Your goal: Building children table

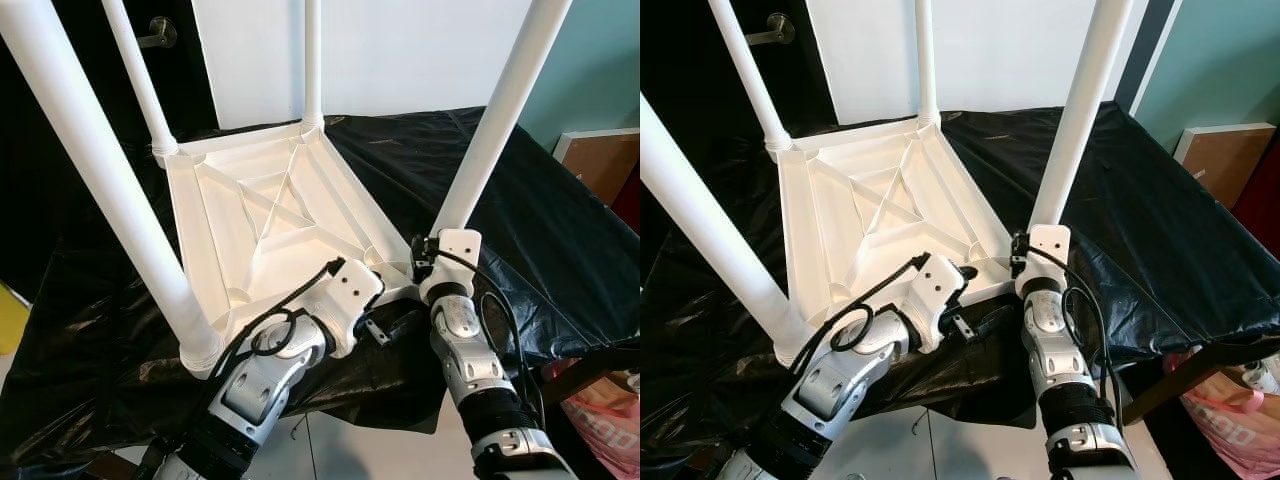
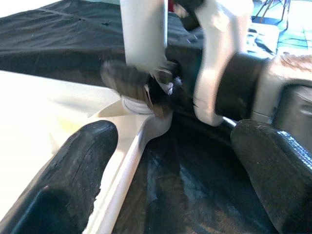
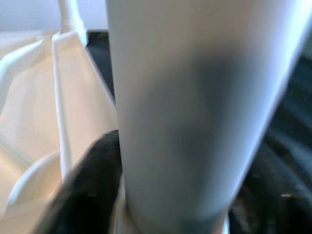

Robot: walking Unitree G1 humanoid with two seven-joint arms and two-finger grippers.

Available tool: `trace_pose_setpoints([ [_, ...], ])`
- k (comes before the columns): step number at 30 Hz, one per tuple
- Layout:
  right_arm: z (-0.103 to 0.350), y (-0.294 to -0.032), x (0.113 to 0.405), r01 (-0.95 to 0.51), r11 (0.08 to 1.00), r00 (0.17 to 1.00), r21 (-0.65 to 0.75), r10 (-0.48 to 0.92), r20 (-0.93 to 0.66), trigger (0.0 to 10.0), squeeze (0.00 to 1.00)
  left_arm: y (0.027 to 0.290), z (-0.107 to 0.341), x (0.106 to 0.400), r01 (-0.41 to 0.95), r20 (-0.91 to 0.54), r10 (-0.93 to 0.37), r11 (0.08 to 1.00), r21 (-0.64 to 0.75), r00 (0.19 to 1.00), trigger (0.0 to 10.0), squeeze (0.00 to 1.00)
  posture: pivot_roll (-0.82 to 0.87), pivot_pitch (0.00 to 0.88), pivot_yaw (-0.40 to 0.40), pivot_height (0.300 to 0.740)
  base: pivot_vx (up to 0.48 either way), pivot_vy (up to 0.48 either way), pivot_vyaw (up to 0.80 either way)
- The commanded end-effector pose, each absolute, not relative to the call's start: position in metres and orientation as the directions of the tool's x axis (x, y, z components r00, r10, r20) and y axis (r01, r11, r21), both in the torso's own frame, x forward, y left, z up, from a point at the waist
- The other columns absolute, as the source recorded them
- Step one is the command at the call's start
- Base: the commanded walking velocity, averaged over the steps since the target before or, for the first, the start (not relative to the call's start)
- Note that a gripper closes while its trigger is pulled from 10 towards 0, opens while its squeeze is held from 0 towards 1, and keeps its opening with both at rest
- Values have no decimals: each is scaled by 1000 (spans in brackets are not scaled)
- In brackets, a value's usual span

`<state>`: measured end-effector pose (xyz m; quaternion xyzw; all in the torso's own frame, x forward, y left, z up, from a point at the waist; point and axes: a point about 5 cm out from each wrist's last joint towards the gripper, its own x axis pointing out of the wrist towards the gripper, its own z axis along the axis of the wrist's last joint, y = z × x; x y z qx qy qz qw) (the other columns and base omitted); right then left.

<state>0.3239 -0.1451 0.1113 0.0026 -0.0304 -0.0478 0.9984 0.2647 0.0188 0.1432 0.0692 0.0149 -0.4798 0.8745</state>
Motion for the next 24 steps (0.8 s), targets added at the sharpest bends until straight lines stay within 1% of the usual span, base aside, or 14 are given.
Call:
trace_pose_setpoints([
  [1, 113, -153, 322, 78, 997, 994, 20, -79, 73, 10000, 1000, 18, 140, 261, 860, -114, -853, 499, 103, 509, 10000, 0, -140, 40, -26, 740, 0, 0, 0],
  [4, 113, -164, 316, -20, 999, 996, 28, 17, 90, 10000, 1000, 18, 141, 261, 857, -112, -850, 504, 103, 514, 10000, 0, -137, 43, -28, 740, 0, 0, 0],
  [9, 113, -169, 312, -84, 996, 992, 20, 82, 100, 10000, 1000, 18, 141, 260, 858, -111, -851, 504, 101, 513, 10000, 0, -136, 45, -28, 740, 0, 0, 0],
  [11, 112, -180, 309, -132, 991, 987, -8, 132, 94, 10000, 1000, 18, 141, 260, 857, -112, -850, 506, 98, 514, 10000, 0, -134, 47, -29, 740, 0, 0, 0],
  [12, 111, -188, 307, -180, 983, 980, -30, 182, 80, 10000, 1000, 18, 140, 260, 857, -112, -850, 506, 98, 515, 10000, 0, -135, 46, -28, 740, 0, 0, 0],
  [14, 111, -188, 307, -180, 983, 980, -30, 182, 80, 10000, 1000, 18, 140, 260, 857, -112, -850, 506, 98, 515, 10000, 0, -135, 46, -28, 740, 0, 0, 0],
  [16, 111, -198, 306, -299, 951, 952, -79, 303, 45, 10000, 1000, 18, 140, 260, 857, -116, -850, 505, 97, 514, 10000, 0, -139, 42, -24, 740, 0, 0, 0],
  [17, 112, -201, 307, -333, 938, 941, -93, 337, 33, 10000, 1000, 18, 140, 260, 858, -117, -850, 504, 97, 513, 10000, 0, -139, 42, -24, 740, 0, 0, 0],
  [19, 112, -201, 307, -333, 938, 941, -93, 337, 33, 10000, 1000, 18, 140, 260, 858, -117, -850, 504, 97, 513, 10000, 0, -139, 42, -24, 740, 0, 0, 0],
  [20, 113, -202, 308, -364, 925, 929, -111, 369, 23, 10000, 388, 18, 140, 260, 859, -117, -851, 502, 98, 511, 10000, 0, -140, 39, -22, 740, 0, 0, 0],
  [21, 113, -202, 308, -364, 925, 929, -111, 369, 23, 10000, 388, 18, 140, 260, 859, -117, -851, 502, 98, 511, 10000, 0, -140, 39, -22, 740, 0, 0, 0],
  [22, 113, -203, 311, -381, 915, 923, -130, 386, 13, 10000, 0, 17, 140, 260, 860, -118, -852, 501, 98, 510, 10000, 0, -142, 34, -18, 740, 0, 0, 0],
  [23, 115, -200, 318, -407, 900, 911, -160, 412, 1, 10000, 0, 16, 140, 260, 862, -117, -855, 496, 100, 505, 10000, 0, -138, 24, -19, 740, 0, 0, 0],
  [24, 115, -200, 318, -407, 900, 911, -160, 412, 1, 10000, 0, 16, 140, 260, 862, -117, -855, 496, 100, 505, 10000, 0, -138, 24, -19, 740, 0, 0, 0],
])
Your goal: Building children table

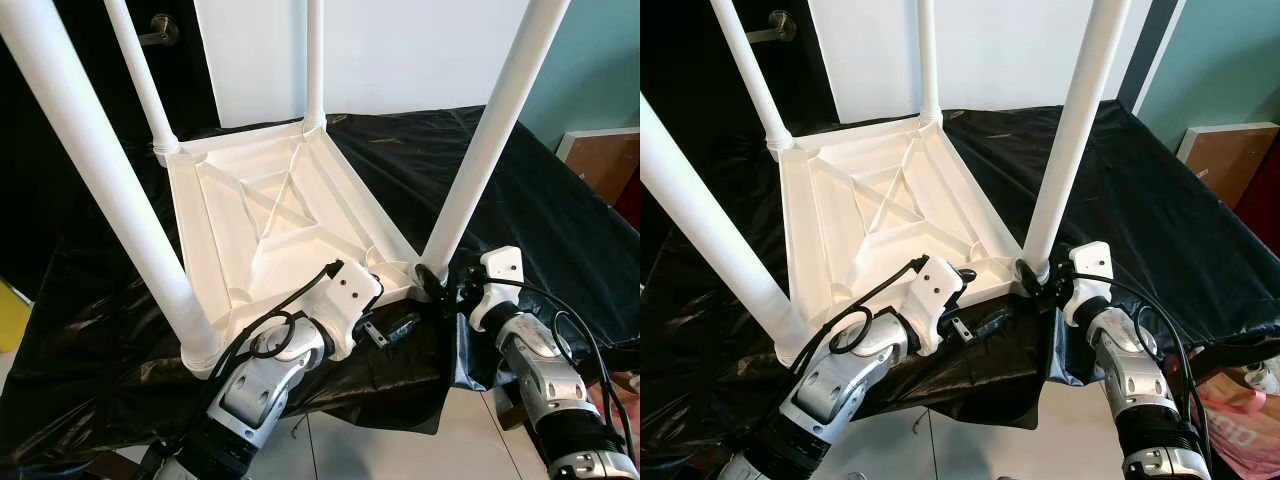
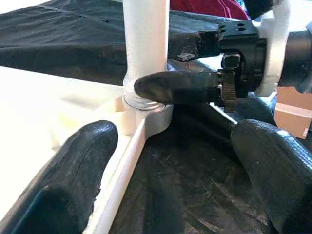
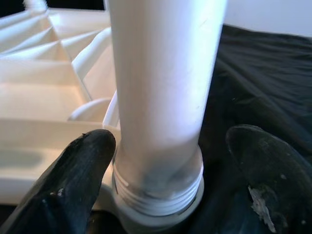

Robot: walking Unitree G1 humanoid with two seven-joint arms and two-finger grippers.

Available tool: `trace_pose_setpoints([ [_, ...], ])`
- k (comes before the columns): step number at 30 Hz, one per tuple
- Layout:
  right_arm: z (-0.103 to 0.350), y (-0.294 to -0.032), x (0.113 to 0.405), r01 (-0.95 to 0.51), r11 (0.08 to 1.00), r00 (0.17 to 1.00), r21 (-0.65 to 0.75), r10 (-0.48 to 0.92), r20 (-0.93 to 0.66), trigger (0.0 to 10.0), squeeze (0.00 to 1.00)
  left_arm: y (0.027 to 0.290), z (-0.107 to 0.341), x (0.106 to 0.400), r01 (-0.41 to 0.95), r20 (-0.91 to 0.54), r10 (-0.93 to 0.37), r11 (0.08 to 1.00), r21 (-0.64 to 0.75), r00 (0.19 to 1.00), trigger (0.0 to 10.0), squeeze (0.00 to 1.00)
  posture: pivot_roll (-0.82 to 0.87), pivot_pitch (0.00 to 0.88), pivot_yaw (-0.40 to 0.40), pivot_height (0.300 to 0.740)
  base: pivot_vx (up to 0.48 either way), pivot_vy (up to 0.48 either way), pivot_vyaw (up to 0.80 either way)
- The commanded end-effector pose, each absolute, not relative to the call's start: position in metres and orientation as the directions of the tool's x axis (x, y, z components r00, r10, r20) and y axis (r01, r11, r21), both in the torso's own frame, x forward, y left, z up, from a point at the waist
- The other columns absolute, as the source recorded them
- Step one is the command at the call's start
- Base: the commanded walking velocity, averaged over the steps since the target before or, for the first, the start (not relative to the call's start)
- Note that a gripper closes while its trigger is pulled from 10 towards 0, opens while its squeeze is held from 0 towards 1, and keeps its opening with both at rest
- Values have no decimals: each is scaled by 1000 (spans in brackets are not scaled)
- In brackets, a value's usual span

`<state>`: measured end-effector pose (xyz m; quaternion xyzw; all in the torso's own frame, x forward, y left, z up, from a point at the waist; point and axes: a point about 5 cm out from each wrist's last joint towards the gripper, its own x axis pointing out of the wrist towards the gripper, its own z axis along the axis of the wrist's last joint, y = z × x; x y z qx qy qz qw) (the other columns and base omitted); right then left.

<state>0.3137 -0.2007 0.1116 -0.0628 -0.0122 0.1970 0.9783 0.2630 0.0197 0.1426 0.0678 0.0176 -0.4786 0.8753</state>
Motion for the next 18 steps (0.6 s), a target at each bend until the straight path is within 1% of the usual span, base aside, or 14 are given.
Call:
trace_pose_setpoints([
  [1, 115, -200, 318, -407, 900, 911, -160, 412, 1, 10000, 0, 16, 140, 260, 862, -117, -855, 496, 100, 505, 10000, 0, -138, 24, -19, 740, 0, 0, 0],
  [4, 120, -190, 332, -440, 876, 894, -197, 447, -8, 10000, 0, 15, 140, 261, 864, -117, -857, 492, 107, 502, 10000, 0, -128, 12, -24, 740, 0, 0, 0],
  [6, 120, -190, 332, -440, 876, 894, -197, 447, -8, 10000, 0, 15, 140, 261, 864, -117, -857, 492, 107, 502, 10000, 0, -128, 12, -24, 740, 0, 0, 0],
  [7, 121, -184, 338, -450, 871, 889, -198, 458, -7, 10000, 0, 16, 141, 262, 861, -115, -854, 496, 113, 507, 10000, 0, -122, 6, -27, 740, 0, 0, 0],
  [12, 123, -178, 341, -458, 867, 884, -198, 468, 2, 10000, 0, 16, 142, 263, 858, -112, -852, 500, 116, 511, 10000, 0, -114, 0, -32, 740, 0, 0, 0],
  [13, 123, -176, 342, -462, 865, 881, -197, 472, 4, 0, 0, 16, 142, 263, 858, -112, -852, 501, 117, 512, 10000, 0, -114, 0, -32, 740, 0, 0, 0],
  [18, 117, -182, 340, -464, 861, 882, -207, 472, -14, 0, 0, 17, 142, 263, 853, -108, -847, 509, 120, 520, 10000, 0, -112, 0, -38, 740, 0, 0, 0],
])
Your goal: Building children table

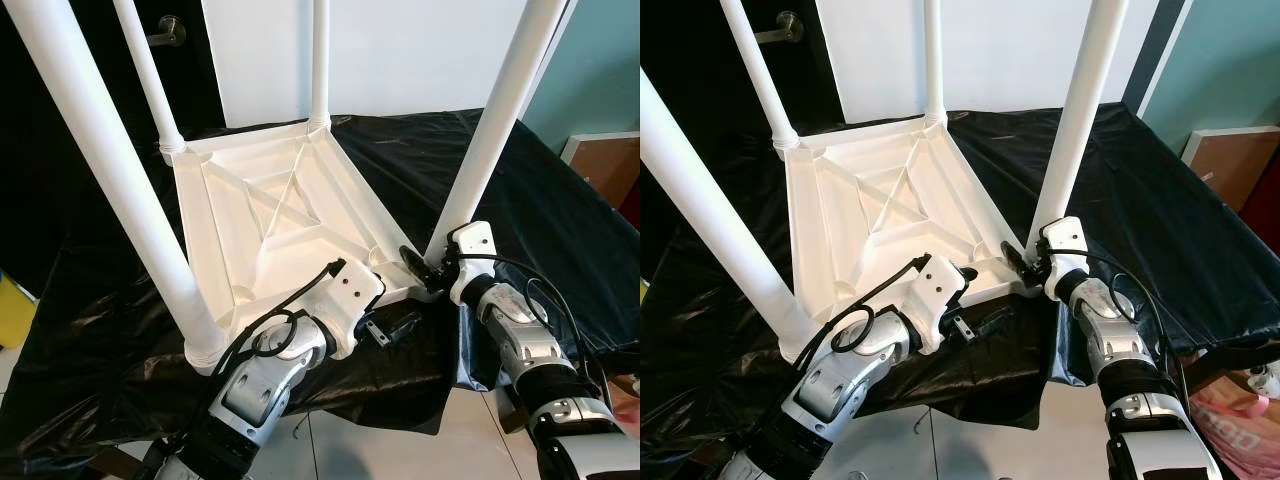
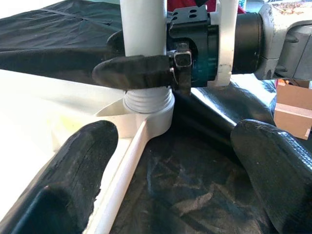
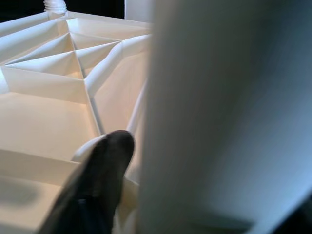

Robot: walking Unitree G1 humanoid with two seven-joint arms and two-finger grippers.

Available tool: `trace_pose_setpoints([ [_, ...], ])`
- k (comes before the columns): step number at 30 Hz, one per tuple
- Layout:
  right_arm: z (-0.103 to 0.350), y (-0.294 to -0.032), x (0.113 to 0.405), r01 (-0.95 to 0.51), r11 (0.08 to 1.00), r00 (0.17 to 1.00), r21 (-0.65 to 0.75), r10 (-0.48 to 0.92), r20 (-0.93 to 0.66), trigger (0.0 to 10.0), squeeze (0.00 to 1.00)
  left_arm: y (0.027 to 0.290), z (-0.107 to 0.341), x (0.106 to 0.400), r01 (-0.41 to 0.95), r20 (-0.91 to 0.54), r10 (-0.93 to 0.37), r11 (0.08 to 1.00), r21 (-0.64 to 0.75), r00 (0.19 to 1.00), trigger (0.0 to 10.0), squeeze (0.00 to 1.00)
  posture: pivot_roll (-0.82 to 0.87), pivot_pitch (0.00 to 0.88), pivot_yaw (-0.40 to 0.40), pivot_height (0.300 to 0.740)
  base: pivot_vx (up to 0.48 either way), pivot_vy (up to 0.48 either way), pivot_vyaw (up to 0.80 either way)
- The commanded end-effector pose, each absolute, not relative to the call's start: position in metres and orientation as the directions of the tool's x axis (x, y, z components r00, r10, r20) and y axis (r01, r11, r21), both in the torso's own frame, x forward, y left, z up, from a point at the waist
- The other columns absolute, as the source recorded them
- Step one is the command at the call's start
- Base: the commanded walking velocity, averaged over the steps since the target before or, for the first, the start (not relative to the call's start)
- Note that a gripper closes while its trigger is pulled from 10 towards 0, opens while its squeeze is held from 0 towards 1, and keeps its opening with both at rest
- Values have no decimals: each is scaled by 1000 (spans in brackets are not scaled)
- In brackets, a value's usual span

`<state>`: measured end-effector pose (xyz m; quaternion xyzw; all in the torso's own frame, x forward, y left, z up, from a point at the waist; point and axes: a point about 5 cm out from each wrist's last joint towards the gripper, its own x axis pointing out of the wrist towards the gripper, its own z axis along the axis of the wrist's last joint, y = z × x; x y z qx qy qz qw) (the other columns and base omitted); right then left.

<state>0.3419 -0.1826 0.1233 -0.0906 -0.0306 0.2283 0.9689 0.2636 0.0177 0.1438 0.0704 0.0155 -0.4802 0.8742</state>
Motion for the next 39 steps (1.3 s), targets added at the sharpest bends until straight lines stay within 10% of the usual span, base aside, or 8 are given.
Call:
trace_pose_setpoints([
  [1, 117, -182, 340, -464, 861, 882, -207, 472, -14, 0, 0, 17, 142, 263, 853, -108, -847, 509, 120, 520, 10000, 0, -112, 0, -38, 740, 0, 0, 0],
  [5, 113, -185, 338, -456, 866, 887, -204, 461, -28, 0, 0, 17, 141, 262, 853, -110, -847, 508, 119, 520, 10000, 0, -116, 0, -37, 740, 0, 0, 0],
  [6, 112, -187, 338, -449, 870, 891, -204, 453, -33, 6824, 0, 17, 141, 262, 854, -111, -848, 507, 119, 519, 10000, 0, -118, 0, -36, 740, 0, 0, 0],
  [7, 110, -188, 338, -434, 879, 899, -199, 436, -36, 10000, 0, 18, 140, 262, 855, -113, -848, 506, 118, 518, 10000, 0, -123, 0, -34, 740, 0, 0, 0],
  [39, 88, -143, 322, 90, 996, 996, -20, -90, -16, 10000, 0, 17, 137, 258, 860, -125, -852, 498, 108, 509, 10000, 0, -124, 3, -36, 740, 0, 0, 0],
])
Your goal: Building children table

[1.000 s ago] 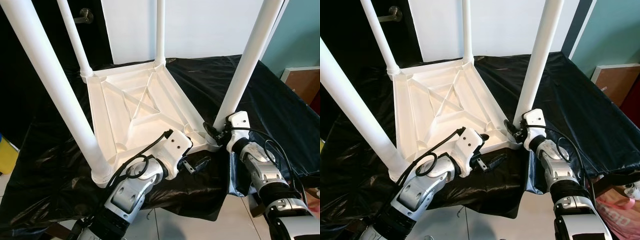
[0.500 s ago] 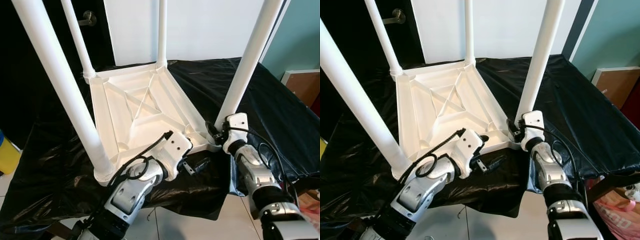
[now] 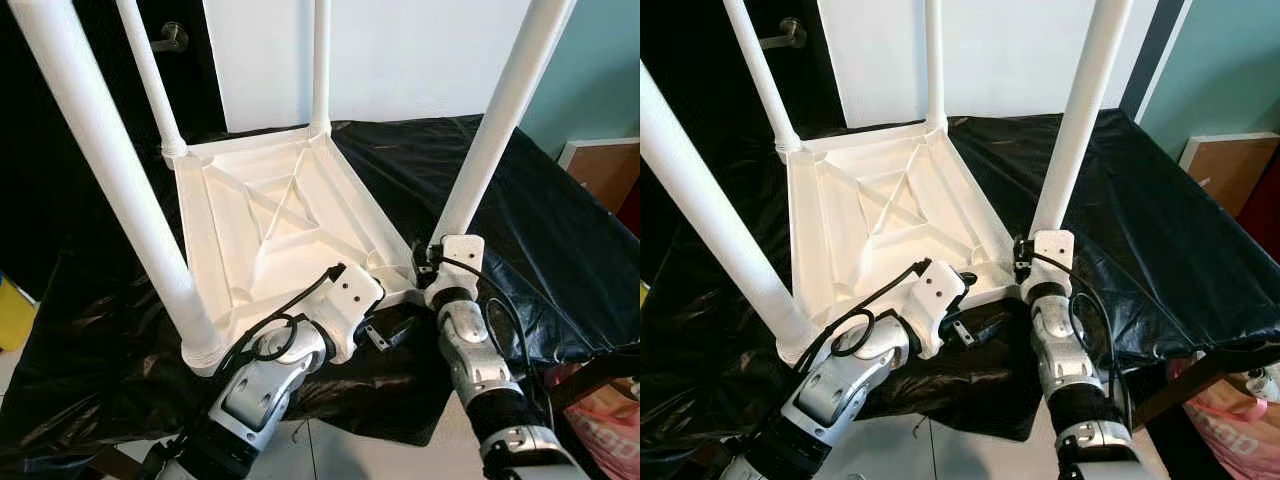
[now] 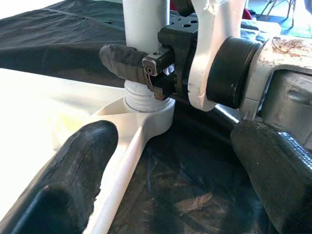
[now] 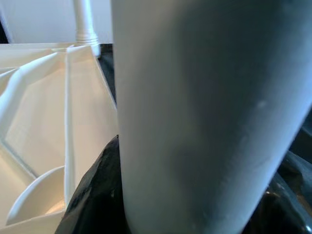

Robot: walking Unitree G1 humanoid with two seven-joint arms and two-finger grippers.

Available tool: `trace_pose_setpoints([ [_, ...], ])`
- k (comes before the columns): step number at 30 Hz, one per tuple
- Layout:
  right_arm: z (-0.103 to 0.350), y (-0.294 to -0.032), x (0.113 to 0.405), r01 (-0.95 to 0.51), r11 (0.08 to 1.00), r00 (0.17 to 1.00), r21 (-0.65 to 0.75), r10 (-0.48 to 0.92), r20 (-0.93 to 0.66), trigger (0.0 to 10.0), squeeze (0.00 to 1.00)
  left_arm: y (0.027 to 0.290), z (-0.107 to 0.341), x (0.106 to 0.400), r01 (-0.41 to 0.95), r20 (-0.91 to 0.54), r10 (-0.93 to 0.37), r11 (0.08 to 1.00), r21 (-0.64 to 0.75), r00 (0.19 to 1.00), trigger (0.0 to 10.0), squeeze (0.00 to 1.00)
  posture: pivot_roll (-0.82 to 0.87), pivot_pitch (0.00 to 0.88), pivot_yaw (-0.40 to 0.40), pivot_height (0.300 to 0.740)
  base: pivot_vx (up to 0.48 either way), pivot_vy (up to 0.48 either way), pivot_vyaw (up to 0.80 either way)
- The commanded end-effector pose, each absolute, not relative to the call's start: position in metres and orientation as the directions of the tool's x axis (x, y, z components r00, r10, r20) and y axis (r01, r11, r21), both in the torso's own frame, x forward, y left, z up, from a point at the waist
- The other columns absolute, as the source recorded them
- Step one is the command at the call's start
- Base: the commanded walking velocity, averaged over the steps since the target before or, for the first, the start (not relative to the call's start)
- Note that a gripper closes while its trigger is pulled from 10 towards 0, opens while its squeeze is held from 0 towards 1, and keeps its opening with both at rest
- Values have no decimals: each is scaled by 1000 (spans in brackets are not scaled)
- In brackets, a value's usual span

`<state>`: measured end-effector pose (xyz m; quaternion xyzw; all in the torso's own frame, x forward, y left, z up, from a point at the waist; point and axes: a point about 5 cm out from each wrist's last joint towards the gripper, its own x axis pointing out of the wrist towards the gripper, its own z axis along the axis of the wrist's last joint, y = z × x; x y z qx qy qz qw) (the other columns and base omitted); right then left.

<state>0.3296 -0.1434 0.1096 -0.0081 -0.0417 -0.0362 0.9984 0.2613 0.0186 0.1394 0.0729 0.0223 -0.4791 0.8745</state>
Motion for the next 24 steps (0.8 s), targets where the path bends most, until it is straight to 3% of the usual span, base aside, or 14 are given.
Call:
trace_pose_setpoints([
  [1, 89, -140, 321, 89, 996, 996, -15, -89, -14, 10000, 0, 16, 137, 258, 860, -125, -852, 499, 108, 509, 10000, 0, -124, 2, -36, 740, 0, 0, 0],
  [11, 96, -137, 321, 55, 998, 998, -16, -55, 26, 10000, 0, 17, 138, 259, 858, -123, -850, 501, 111, 512, 10000, 0, -122, 0, -39, 740, 0, 0, 0],
  [12, 97, -136, 321, 49, 999, 998, -17, -48, 28, 10000, 286, 17, 138, 260, 858, -122, -850, 501, 112, 512, 10000, 0, -123, 0, -39, 740, 0, 0, 0],
  [13, 97, -136, 321, 49, 999, 998, -17, -48, 28, 10000, 286, 17, 138, 260, 858, -122, -850, 501, 112, 512, 10000, 0, -123, 0, -39, 740, 0, 0, 0],
  [14, 98, -136, 321, 41, 999, 999, -16, -40, 35, 10000, 1000, 17, 138, 260, 858, -122, -850, 501, 112, 513, 10000, 0, -125, 0, -39, 740, 0, 0, 0],
  [24, 107, -153, 316, -82, 996, 992, -35, 85, 91, 10000, 1000, 16, 138, 260, 858, -120, -850, 501, 110, 512, 10000, 0, -130, 2, -41, 740, 0, 0, 0],
])
